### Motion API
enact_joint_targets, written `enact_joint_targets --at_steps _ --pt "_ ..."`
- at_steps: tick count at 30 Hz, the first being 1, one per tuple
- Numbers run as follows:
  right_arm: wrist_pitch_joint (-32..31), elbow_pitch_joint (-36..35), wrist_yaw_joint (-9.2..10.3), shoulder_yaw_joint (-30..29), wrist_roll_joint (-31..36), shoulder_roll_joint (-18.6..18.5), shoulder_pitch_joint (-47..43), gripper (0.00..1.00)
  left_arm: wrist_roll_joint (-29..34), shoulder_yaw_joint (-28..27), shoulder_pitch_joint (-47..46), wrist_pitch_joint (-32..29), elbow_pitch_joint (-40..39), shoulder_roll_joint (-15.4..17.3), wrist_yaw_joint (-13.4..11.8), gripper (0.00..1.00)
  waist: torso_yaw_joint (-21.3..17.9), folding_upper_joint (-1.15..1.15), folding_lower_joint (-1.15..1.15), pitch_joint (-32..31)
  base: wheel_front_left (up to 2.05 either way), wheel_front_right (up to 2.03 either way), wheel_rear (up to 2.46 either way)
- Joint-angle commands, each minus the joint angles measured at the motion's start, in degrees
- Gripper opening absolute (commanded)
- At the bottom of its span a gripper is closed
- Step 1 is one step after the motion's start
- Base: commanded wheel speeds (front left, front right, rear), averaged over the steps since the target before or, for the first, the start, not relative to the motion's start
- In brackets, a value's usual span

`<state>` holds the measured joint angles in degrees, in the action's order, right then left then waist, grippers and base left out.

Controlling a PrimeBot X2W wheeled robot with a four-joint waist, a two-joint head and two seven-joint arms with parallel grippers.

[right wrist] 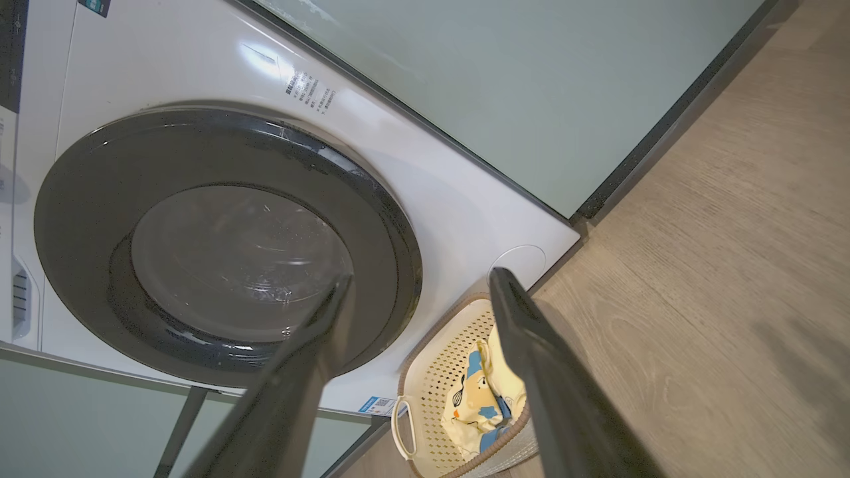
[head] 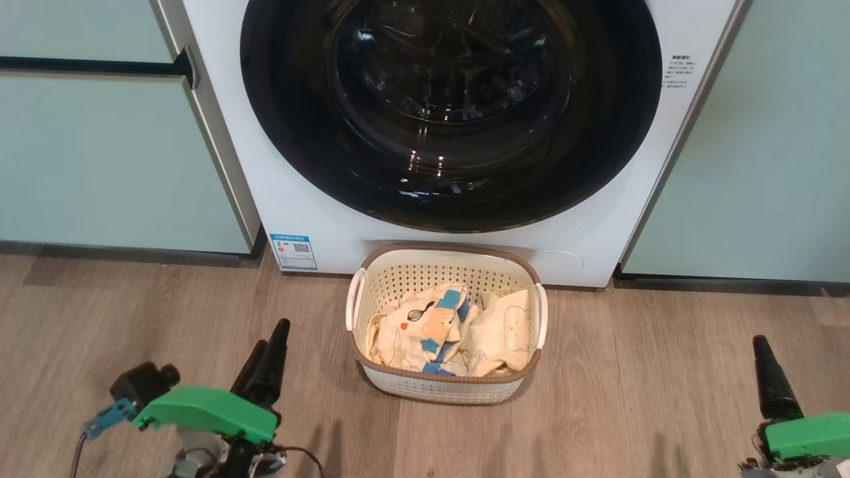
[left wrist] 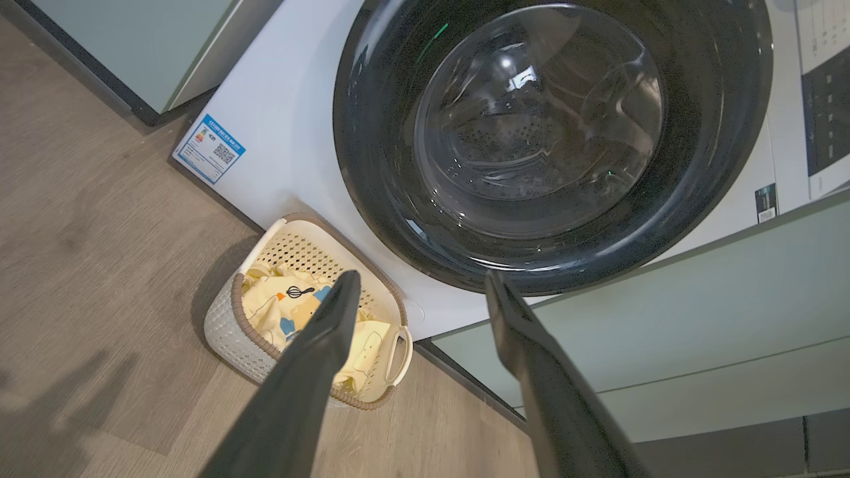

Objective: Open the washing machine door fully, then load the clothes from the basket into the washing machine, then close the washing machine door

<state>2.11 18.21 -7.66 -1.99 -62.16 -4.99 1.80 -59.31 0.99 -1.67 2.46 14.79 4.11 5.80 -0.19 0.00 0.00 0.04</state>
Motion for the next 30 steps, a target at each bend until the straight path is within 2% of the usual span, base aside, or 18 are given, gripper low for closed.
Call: enact_joint_targets --at_steps 1,11,30 --pt "0.9 -2.0 0.07 0.4 1.7 -1.4 3.7 1.0 1.8 -0.5 -3.3 0.6 -2.4 1.0 -0.3 1.0 0.0 0.0 0.0 0.0 0.0 0.0 0.0" --pt "2.8 -0.9 0.09 0.7 14.1 -1.4 4.1 1.0 11.9 0.5 -3.2 2.5 -3.2 1.1 -0.9 1.0 -0.1 0.0 0.0 -0.4 0.0 0.0 0.0" --pt "6.0 0.4 0.11 2.7 29.3 -1.3 4.8 1.0 25.3 1.4 -3.8 5.7 -2.6 1.0 -1.1 1.0 -0.3 0.0 0.0 -0.6 0.0 0.0 0.0"
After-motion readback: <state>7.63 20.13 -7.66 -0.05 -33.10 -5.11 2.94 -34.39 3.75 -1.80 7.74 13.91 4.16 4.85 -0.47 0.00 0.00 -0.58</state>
